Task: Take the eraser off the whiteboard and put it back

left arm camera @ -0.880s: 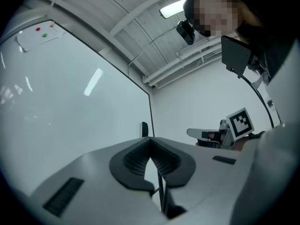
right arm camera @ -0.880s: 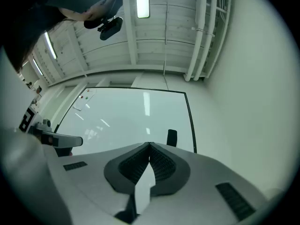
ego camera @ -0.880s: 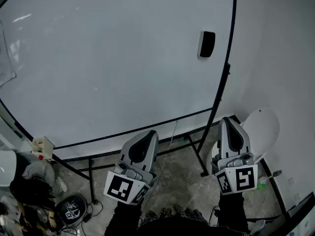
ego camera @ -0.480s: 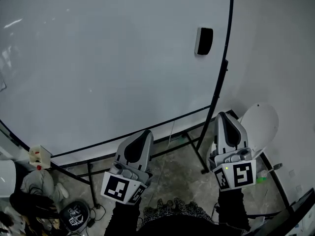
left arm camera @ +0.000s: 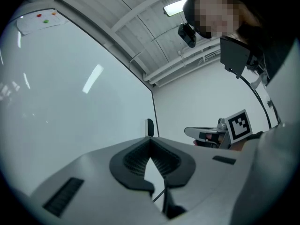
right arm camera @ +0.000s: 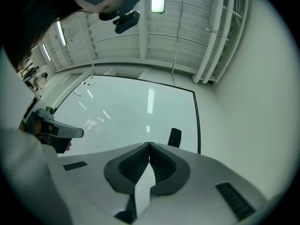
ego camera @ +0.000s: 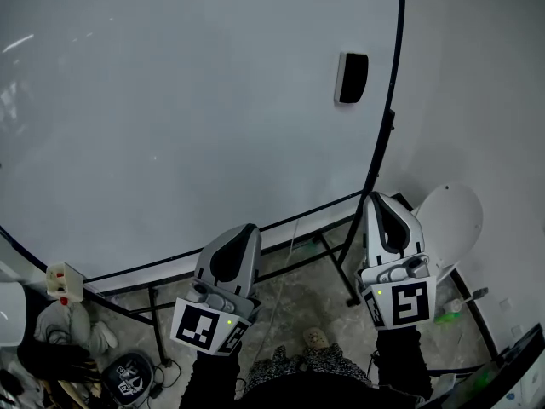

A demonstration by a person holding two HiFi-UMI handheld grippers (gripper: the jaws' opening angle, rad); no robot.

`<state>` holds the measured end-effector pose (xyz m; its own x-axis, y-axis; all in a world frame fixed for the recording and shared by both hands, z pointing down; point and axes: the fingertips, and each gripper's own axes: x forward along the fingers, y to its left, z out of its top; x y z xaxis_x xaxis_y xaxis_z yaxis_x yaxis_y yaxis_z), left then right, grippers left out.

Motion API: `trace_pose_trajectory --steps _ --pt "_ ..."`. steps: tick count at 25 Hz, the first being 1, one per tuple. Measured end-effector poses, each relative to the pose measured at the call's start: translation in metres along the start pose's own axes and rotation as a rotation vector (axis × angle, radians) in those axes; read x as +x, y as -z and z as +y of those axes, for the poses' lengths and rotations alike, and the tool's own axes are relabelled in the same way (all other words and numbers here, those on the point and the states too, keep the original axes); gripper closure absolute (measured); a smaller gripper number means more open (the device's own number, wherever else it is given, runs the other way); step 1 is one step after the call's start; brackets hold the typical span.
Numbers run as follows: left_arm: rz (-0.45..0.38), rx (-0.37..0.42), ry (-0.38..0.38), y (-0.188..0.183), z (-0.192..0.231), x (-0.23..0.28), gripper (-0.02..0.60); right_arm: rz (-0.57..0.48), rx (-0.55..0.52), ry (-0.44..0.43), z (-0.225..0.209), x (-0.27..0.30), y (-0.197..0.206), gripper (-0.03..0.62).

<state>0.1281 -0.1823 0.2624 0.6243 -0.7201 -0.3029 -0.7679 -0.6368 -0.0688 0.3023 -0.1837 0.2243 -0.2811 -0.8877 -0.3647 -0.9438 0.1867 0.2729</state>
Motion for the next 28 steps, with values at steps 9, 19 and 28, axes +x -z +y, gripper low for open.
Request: trace_pose_trajectory --steps 9,19,28 --pt "-0.019 0.046 -0.053 0.002 0.018 0.043 0.575 -0.011 0.004 -0.032 -0.029 0.045 0.024 0.586" --pt "-0.014 0.078 -0.111 0.013 0.037 0.087 0.575 0.015 0.058 -0.074 -0.054 0.096 0.058 0.586" --pt "0.008 0.102 -0.132 0.025 0.048 0.110 0.575 -0.033 0.065 -0.094 -0.069 0.131 0.070 0.586"
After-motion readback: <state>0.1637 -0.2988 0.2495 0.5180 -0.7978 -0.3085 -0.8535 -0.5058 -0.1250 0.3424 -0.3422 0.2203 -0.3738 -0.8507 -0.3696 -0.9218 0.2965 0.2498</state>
